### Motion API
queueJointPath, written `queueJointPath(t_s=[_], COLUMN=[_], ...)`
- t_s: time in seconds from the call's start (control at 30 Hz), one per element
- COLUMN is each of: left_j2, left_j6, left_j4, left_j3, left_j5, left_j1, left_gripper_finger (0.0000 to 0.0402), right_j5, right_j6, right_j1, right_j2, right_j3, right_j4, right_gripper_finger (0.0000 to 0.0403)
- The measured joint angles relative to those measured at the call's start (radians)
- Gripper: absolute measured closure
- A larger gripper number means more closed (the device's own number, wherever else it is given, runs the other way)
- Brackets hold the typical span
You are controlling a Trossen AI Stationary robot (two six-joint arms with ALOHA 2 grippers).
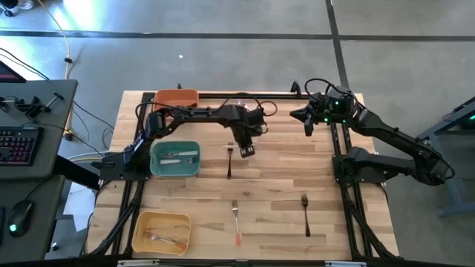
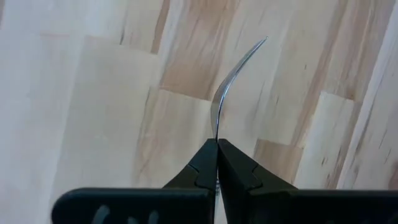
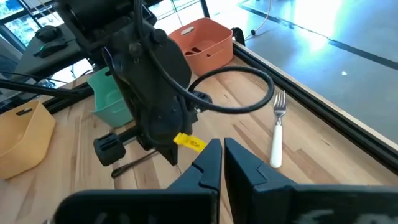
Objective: Sort silverware by color (type)
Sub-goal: Put the white fork into the green bin
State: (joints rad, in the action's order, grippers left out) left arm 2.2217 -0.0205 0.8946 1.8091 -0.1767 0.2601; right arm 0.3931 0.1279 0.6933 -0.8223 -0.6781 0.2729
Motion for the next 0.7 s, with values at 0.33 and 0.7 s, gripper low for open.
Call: queueJointPath(t_s=[0.33, 0.7], left_j2=[-0.004, -0.144], left_j6=[-0.136, -0.063], left_j4=[-0.239, -0.163], left_j3=[-0.133, -0.147], left_j5=[-0.029, 0.032], left_j1=[-0.030, -0.047], left_gripper_finger=[0.0401, 0.0401], right_j5=[0.000, 0.000], right_j6=[-0.024, -0.084], right_j1=[0.000, 0.000], right_j2=[0.000, 0.000], right_j3=[0.000, 0.000], right_j4=[0.014, 0.033], right_gripper_finger=[0.0403, 0.0403])
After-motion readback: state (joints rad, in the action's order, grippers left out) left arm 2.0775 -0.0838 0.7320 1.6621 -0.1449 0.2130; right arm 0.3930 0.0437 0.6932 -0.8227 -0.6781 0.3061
